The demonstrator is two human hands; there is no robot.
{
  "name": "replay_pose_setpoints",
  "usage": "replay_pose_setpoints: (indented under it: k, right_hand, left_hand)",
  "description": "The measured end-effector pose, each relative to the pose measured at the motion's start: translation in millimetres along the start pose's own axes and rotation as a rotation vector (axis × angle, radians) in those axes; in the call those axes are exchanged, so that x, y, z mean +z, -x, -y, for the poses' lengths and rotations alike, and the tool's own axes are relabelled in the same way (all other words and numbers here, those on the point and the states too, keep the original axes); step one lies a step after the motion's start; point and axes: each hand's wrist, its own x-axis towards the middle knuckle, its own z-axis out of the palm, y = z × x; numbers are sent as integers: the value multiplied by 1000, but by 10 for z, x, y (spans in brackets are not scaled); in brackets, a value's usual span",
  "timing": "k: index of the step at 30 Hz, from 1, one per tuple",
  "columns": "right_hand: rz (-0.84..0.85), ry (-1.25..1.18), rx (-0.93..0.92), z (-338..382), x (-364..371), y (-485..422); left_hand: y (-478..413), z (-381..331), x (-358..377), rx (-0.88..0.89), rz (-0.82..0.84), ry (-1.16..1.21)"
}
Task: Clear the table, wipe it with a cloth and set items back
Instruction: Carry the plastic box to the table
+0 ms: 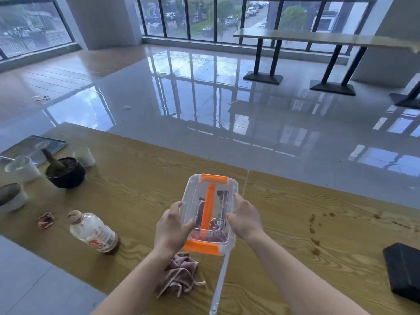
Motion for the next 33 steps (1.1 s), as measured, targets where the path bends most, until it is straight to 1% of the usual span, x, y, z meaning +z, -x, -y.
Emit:
replay_pose_setpoints:
  k: [6,10,18,21,25,28,30,33]
  right_hand:
    - [63,9,-5,471,436,-416]
    - [66,14,-19,650,609,-576]
    - [84,11,15,673,702,-647]
    - [87,-1,6,656,690,-657]
    - [131,-25,-18,623,665,-609]
    - [160,-48,-19,579,628,-569]
    - [147,-60,-28,537,583,-540]
    - [105,-57,-45,443,493,-484]
  left_hand:
    - [-394,406,-229,-79,-1,-4]
    - [-551,550,-321,-110,-10,-4]
    - [-644,617,-298,-122,7,-3]
    - [-667,633,-287,-131,10,-15]
    - [-666,623,-257,-143,20,-46]
    - [-656,544,-229,-73,-1,-193]
    - [-646,467,-198,37,-45,-328]
    - [-643,312,-154,173,-59,-395]
